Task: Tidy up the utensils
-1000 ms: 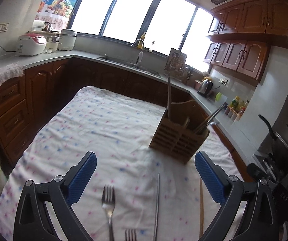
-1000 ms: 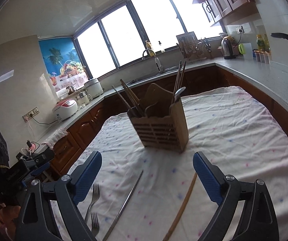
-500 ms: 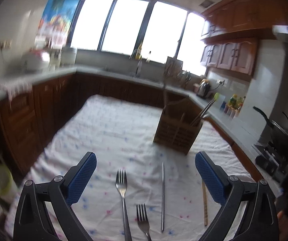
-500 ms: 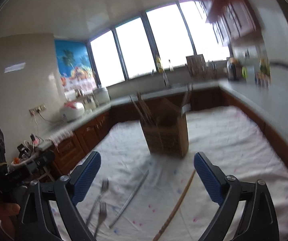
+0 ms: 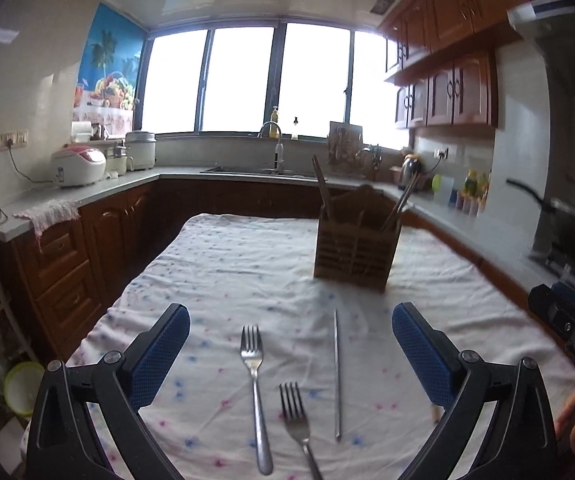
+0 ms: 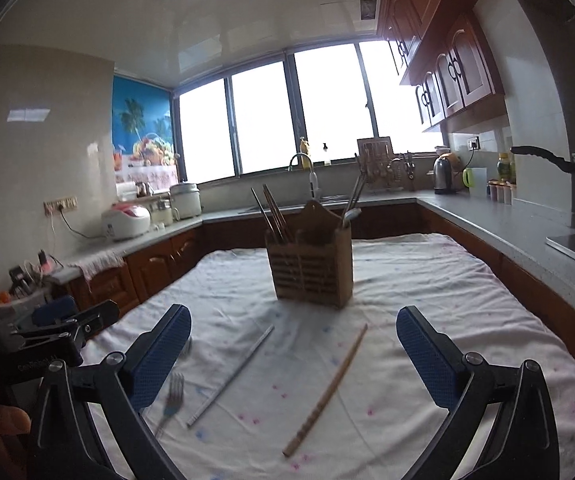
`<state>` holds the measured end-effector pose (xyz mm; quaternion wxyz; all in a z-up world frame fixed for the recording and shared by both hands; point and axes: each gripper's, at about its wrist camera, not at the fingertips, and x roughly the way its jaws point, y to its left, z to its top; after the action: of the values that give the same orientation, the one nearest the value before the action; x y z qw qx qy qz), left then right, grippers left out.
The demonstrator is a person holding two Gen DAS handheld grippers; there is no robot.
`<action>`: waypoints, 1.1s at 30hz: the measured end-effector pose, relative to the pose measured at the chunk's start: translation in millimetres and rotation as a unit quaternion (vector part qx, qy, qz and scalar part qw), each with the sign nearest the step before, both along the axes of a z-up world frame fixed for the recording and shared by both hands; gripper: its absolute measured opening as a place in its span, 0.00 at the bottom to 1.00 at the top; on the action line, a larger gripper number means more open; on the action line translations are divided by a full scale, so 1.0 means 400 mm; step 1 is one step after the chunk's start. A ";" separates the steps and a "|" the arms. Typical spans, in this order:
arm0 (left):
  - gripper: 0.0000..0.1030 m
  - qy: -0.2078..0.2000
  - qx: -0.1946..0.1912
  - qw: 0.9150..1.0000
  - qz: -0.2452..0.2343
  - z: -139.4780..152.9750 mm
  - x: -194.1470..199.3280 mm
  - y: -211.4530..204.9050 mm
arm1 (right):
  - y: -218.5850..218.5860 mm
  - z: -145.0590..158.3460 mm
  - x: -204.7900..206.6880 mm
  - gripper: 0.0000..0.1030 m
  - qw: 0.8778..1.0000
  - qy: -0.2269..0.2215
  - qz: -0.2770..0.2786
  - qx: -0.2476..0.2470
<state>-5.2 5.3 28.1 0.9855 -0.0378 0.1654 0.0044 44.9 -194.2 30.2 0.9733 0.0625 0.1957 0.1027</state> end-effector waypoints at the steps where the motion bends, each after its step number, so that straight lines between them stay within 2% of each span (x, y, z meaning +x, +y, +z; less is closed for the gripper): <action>1: 0.99 0.003 0.006 1.000 0.002 -0.006 -0.005 -0.007 | 0.001 -0.009 -0.005 1.00 1.000 -0.001 -0.001 -0.003; 12: 0.99 0.011 0.035 0.999 0.018 -0.023 0.008 -0.041 | -0.001 -0.048 -0.028 1.00 1.000 -0.015 -0.008 -0.019; 33: 0.99 0.001 0.041 0.999 0.035 -0.066 0.015 -0.011 | -0.018 -0.053 -0.035 1.00 0.999 -0.017 -0.018 -0.020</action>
<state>0.8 0.9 1.6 0.9853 -0.0032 0.1648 0.0455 30.7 -201.3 9.1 0.9793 0.0453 0.1795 0.0821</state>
